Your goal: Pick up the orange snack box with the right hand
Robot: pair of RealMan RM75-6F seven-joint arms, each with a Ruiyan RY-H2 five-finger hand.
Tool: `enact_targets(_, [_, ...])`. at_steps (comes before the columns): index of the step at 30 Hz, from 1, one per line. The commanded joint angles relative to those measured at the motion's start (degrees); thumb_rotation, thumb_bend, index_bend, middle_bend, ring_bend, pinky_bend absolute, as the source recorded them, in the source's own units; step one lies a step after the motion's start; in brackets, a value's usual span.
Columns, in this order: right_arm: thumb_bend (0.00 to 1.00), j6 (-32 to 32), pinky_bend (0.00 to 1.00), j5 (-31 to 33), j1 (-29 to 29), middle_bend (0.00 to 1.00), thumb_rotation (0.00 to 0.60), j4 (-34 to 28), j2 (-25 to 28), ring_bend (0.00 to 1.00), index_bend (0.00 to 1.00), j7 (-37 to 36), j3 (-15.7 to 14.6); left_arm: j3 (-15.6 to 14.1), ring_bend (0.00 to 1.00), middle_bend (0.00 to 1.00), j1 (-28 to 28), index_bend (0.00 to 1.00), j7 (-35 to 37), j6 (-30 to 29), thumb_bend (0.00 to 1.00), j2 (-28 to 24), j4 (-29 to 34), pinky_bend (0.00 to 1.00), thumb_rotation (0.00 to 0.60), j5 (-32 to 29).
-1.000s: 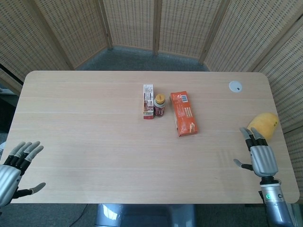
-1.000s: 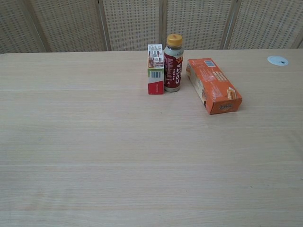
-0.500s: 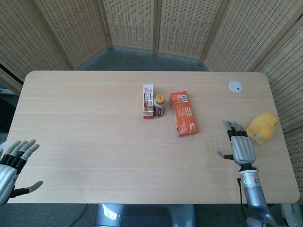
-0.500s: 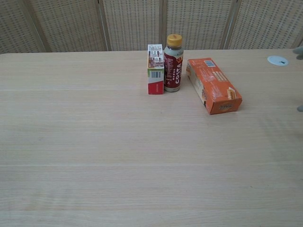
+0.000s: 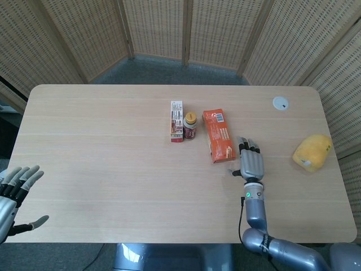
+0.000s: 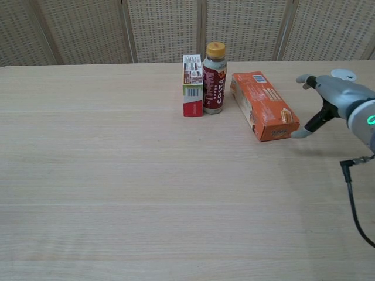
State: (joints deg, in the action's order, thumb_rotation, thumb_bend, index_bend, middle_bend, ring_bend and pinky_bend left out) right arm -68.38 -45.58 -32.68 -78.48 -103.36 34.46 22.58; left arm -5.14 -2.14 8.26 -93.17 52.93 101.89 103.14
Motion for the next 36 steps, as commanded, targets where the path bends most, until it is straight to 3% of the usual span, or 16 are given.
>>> enact_targets(1, [0.0, -0.7, 0.0, 3.4, -3.0, 0.0, 0.6, 2.9, -3.1, 0.0, 0.0, 2.5, 3.0, 0.1, 0.0, 0.0, 0.0, 0.1, 0.1, 0.0, 0.06, 0.0, 0.0, 0.0, 0.6, -0.1])
enact_targets(9, [0.0, -4.4, 0.0, 10.3, -7.5, 0.0, 0.6, 8.2, -9.4, 0.0, 0.0, 6.7, 7.1, 0.1, 0.0, 0.0, -0.1, 0.1, -0.4, 0.4, 0.06, 0.3, -0.1, 0.0, 0.6, 0.0])
enact_targets(21, [0.0, -6.3, 0.0, 13.1, -14.7, 0.0, 0.6, 12.6, -14.9, 0.0, 0.0, 10.6, 11.0, 0.2, 0.0, 0.0, -0.3, 0.1, -0.6, 1.2, 0.06, 0.6, -0.2, 0.0, 0.6, -0.5])
enact_targets(28, [0.0, -5.0, 0.0, 14.7, -17.0, 0.0, 0.6, 17.7, -17.9, 0.0, 0.0, 10.9, 11.6, 0.2, 0.0, 0.0, -0.4, 0.1, -0.5, 1.2, 0.06, 0.6, -0.3, 0.0, 0.6, -0.5])
enact_targets(36, [0.0, -1.1, 0.0, 12.8, -18.0, 0.0, 0.6, 28.2, -18.7, 0.0, 0.0, 8.3, 10.9, 0.3, 0.0, 0.0, -0.3, 0.1, -0.3, 0.9, 0.06, 0.5, -0.5, 0.0, 0.6, -0.5])
